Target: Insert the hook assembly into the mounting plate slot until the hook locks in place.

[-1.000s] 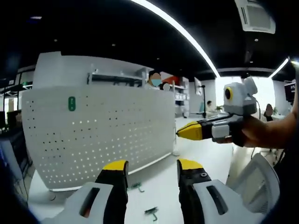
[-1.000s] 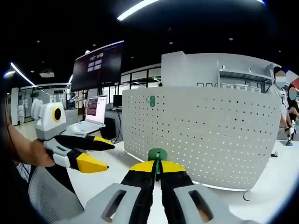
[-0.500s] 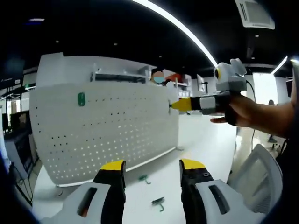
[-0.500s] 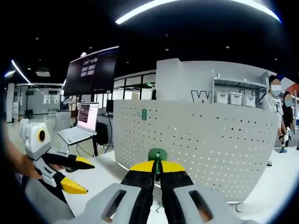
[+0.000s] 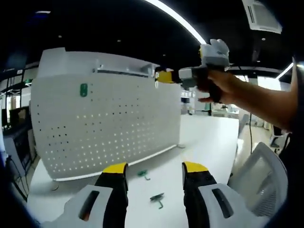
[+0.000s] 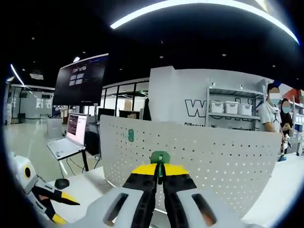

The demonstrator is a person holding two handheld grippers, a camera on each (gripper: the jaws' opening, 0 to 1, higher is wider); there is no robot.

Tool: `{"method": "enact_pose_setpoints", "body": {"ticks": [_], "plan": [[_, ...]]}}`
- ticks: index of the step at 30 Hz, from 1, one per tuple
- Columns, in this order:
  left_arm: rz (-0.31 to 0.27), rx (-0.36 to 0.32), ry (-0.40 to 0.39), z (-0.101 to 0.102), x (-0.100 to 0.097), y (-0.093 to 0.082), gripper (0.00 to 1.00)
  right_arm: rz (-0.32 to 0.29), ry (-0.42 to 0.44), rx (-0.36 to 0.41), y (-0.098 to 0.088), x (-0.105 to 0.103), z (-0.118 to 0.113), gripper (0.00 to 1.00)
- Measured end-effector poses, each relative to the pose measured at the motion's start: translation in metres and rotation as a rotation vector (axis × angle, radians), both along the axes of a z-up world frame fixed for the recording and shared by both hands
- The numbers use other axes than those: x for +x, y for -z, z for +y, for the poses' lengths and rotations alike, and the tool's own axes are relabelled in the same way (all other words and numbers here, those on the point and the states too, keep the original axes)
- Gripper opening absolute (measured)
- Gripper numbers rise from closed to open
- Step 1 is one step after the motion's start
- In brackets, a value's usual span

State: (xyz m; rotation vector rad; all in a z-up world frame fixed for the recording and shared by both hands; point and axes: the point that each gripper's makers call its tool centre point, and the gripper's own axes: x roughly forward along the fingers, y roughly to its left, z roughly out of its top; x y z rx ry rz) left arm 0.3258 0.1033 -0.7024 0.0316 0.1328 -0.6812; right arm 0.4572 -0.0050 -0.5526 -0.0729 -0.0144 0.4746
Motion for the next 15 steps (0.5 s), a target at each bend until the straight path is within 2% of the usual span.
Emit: {"method": "enact_pose_setpoints", "body": {"ticks": [15], "plan": [[0.013, -0.015, -0.024, 0.008, 0.007, 0.003, 0.46, -0.009, 0.046, 0.02, -0.014, 0.056, 0.007, 0.02]]}}
